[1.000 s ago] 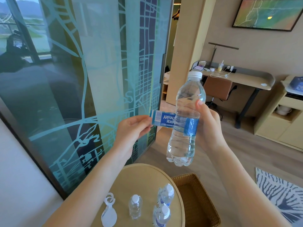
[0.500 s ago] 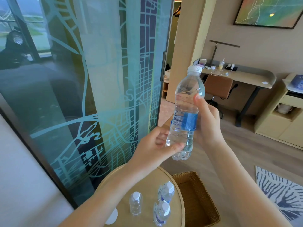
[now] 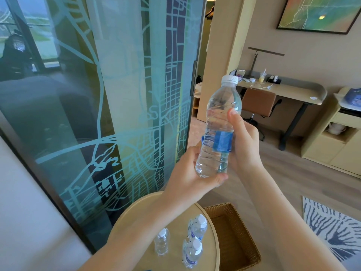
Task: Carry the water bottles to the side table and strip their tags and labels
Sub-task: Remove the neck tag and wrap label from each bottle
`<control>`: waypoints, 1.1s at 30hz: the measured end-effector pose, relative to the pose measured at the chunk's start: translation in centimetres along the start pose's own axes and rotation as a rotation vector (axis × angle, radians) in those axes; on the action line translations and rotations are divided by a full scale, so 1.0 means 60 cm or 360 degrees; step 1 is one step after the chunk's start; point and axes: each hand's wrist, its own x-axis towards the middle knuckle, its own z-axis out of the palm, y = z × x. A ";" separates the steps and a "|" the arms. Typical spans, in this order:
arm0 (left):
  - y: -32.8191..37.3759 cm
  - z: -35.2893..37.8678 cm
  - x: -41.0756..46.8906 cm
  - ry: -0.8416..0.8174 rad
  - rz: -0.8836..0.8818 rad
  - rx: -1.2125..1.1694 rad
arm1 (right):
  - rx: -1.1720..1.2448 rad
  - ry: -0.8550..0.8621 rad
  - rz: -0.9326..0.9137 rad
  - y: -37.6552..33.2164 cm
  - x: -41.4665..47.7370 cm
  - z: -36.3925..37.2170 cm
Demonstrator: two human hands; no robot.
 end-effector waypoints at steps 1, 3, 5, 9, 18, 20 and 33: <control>0.000 0.003 0.000 -0.0003 -0.0011 0.0022 | 0.0012 0.0004 0.0006 0.000 0.000 0.001; -0.001 0.007 -0.001 0.0020 -0.0038 0.0059 | 0.0024 0.0004 0.0012 -0.002 -0.001 0.001; -0.005 0.010 0.000 0.0075 -0.0029 0.0054 | -0.0002 -0.0009 0.0014 -0.004 0.000 -0.001; -0.009 0.006 -0.002 0.0112 -0.0027 -0.0050 | -0.0072 -0.0135 0.0034 -0.013 0.007 -0.006; -0.004 -0.022 -0.010 0.0105 -0.0004 -0.0366 | -0.0292 -0.0465 0.0161 -0.001 0.021 -0.033; -0.002 -0.030 -0.009 0.0122 0.0015 -0.0346 | -0.0246 -0.0515 0.0208 0.009 0.019 -0.039; -0.029 -0.053 -0.008 0.0226 -0.0023 -0.0299 | -0.0555 -0.0436 -0.0023 -0.007 -0.010 -0.059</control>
